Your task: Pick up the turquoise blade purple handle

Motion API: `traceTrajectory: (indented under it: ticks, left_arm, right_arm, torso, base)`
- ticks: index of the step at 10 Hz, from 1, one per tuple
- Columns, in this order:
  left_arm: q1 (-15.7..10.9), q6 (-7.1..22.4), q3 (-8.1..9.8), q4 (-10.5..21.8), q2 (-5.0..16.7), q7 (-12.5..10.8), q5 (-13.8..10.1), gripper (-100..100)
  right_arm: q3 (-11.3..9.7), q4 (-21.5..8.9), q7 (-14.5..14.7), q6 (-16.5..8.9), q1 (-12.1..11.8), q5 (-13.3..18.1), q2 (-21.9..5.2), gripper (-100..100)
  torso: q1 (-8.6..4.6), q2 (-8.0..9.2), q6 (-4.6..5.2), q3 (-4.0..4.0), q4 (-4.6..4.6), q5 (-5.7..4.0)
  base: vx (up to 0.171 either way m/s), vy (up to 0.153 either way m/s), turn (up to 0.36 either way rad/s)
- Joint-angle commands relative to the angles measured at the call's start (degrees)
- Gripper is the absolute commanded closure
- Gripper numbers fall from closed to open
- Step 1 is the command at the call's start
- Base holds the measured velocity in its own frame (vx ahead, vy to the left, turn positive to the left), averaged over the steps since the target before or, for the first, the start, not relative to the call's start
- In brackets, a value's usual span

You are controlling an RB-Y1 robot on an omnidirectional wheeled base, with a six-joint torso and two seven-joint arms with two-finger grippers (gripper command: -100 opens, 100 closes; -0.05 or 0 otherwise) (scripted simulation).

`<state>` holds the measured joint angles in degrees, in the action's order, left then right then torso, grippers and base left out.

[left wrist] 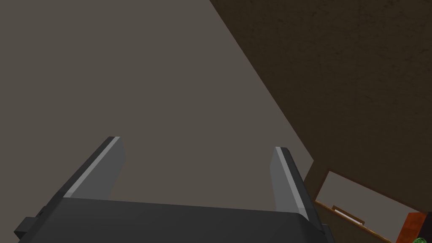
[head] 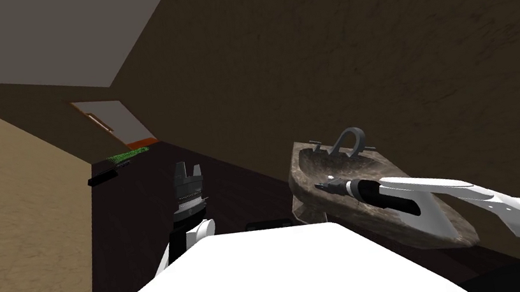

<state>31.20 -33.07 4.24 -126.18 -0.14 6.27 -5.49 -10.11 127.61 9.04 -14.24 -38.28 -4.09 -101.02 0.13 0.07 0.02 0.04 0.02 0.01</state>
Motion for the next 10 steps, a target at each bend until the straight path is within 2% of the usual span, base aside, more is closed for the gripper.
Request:
traceTrajectory:
  ticks: [1,3,4,5,7,9,10]
  left_arm:
    - [0.00,0.00,0.00,0.00,0.00,0.00,0.00,0]
    - [0.00,0.00,0.00,0.00,0.00,0.00,0.00,0]
    - [0.00,0.00,0.00,0.00,0.00,0.00,0.00,0]
    - [0.00,0.00,0.00,0.00,0.00,0.00,0.00,0]
    - [0.00,0.00,0.00,0.00,0.00,0.00,0.00,0]
    - [0.00,0.00,0.00,0.00,0.00,0.00,0.00,0]
    - [0.00,0.00,0.00,0.00,0.00,0.00,0.00,0]
  right_arm:
    - [0.10,-0.48,0.46,-1.17,-1.17,0.97,-2.86,-100]
    - [-0.01,-0.48,0.46,-1.17,-0.49,0.97,-3.54,-100]
    - [0.10,-0.48,0.46,-1.17,-1.17,0.97,-3.54,-100]
    - [-0.82,-0.94,1.02,-2.19,-1.04,1.50,-6.06,-100]
    - [-1.64,-1.36,1.53,-3.12,-0.93,1.97,-8.37,-100]
    - [-2.98,-2.02,2.35,-4.67,-0.81,2.71,-12.28,-100]
    - [-2.98,-2.02,2.35,-4.67,-0.81,2.71,-12.28,-100]
  torso:
    - [0.00,0.00,0.00,0.00,0.00,0.00]
    - [-0.02,0.00,0.00,0.00,0.00,-0.01]
    - [-0.07,-0.02,0.00,-0.01,0.00,-0.01]
    - [-0.11,-0.04,0.01,-0.02,-0.01,-0.03]
    - [0.00,0.02,0.00,0.01,0.00,0.00]
    - [-0.01,0.00,0.00,0.00,0.00,0.00]
    - [0.01,0.00,0.00,0.00,0.00,0.01]
  base:
    - [-0.023,0.031,-0.013]
    - [-0.010,0.019,-0.003]
    - [0.000,0.000,0.000]
    - [-0.008,0.013,-0.010]
    - [-0.025,0.037,-0.015]
    - [-0.018,0.029,-0.011]
    - [-0.011,0.021,-0.005]
